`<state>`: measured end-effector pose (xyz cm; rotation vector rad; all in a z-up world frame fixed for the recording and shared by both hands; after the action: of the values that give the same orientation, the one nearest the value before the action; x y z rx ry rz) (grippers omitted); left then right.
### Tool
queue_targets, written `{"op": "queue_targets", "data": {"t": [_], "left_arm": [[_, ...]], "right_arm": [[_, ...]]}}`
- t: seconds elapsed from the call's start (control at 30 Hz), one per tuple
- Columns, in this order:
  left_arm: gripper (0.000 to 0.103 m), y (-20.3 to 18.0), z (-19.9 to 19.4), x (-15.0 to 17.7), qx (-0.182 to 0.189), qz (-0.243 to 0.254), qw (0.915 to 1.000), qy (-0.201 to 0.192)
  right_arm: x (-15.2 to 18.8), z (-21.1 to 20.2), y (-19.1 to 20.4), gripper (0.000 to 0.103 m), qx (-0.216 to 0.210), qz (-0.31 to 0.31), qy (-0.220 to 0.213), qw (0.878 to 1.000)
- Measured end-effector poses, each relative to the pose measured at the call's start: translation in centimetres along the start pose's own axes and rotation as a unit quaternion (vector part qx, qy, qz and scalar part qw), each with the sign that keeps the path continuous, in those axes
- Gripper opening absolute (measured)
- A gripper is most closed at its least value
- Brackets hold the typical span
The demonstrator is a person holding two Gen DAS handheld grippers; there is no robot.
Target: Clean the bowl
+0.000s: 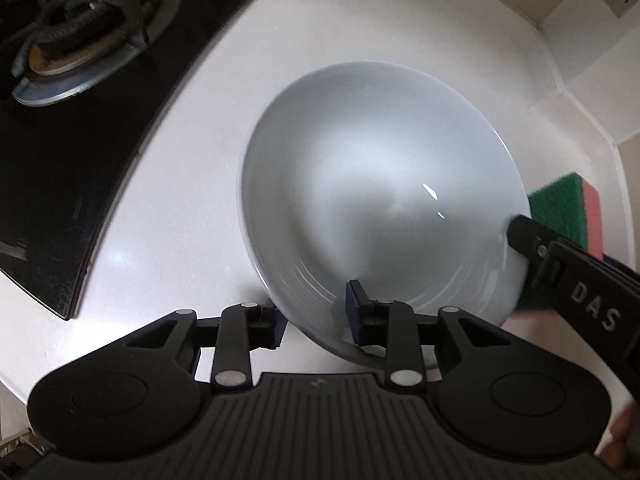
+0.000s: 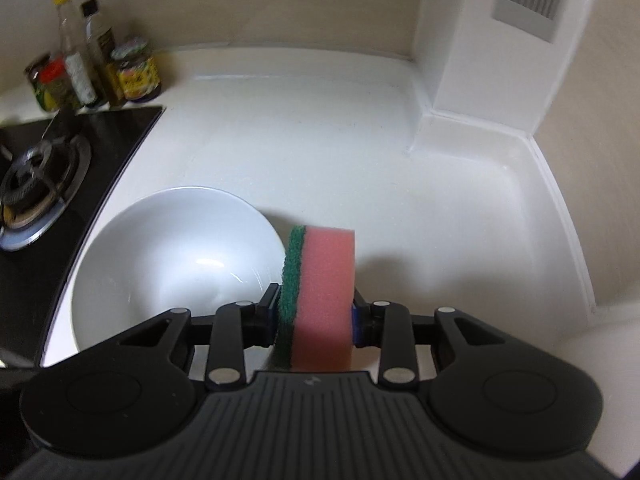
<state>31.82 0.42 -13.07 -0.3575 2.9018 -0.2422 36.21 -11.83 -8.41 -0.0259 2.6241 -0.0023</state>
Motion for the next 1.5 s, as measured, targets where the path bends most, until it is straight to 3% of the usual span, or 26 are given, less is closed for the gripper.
{"op": "queue_targets", "data": {"t": [0.2,0.3,0.57,0.7,0.87,0.97,1.13,1.27,1.33,1.5], "left_arm": [[0.034,-0.3,0.1,-0.3,-0.012,-0.025,0.9995,-0.017],[0.035,-0.8,0.4,-0.1,-0.007,-0.011,0.9998,-0.016],[0.029,0.3,0.7,-1.0,0.023,-0.019,0.9995,0.009],[0.033,-0.5,0.6,-0.6,0.013,0.001,0.9999,0.006],[0.038,-1.0,1.1,-0.6,0.018,0.031,0.999,0.024],[0.04,-1.1,1.3,-0.9,0.031,0.052,0.9973,0.04],[0.04,-0.9,1.6,-2.3,0.048,0.074,0.994,0.065],[0.031,0.1,1.8,-3.6,0.029,0.06,0.9964,0.054],[0.031,-0.1,1.8,-3.7,0.019,0.065,0.9966,0.047],[0.036,-1.5,2.0,-3.1,0.032,0.13,0.9896,0.052]], "right_arm": [[4.3,-2.9,-0.6,0.028,-0.036,0.088,0.006,0.995],[5.5,-3.0,-0.5,0.027,-0.047,0.1,0.017,0.994],[2.6,-2.7,-2.4,0.026,-0.042,0.087,-0.006,0.995],[2.1,-1.7,-1.5,0.027,-0.026,0.054,-0.014,0.998],[-0.3,0.1,-0.5,0.028,-0.011,-0.038,-0.006,0.999],[-2.4,1.4,0.3,0.029,-0.016,-0.11,0.007,0.994],[-4.6,2.6,2.2,0.029,-0.024,-0.225,0.007,0.974],[-3.3,1.0,1.7,0.028,-0.024,-0.229,0.004,0.973],[-2.5,0.3,1.5,0.028,-0.024,-0.227,-0.001,0.974],[-3.6,1.2,2.1,0.028,-0.03,-0.278,-0.015,0.96]]}}
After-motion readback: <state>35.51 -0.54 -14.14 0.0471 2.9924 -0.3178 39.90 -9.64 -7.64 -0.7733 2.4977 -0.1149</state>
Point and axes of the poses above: each gripper's, at about its wrist camera, not at the fingertips, and z roughly the way its jaws point, y to its left, x to its underside, the point moved 7 cm from there along z, roughly the way its jaws point, and after that the axes turned 6 degrees about y, right-handed, at the moved point
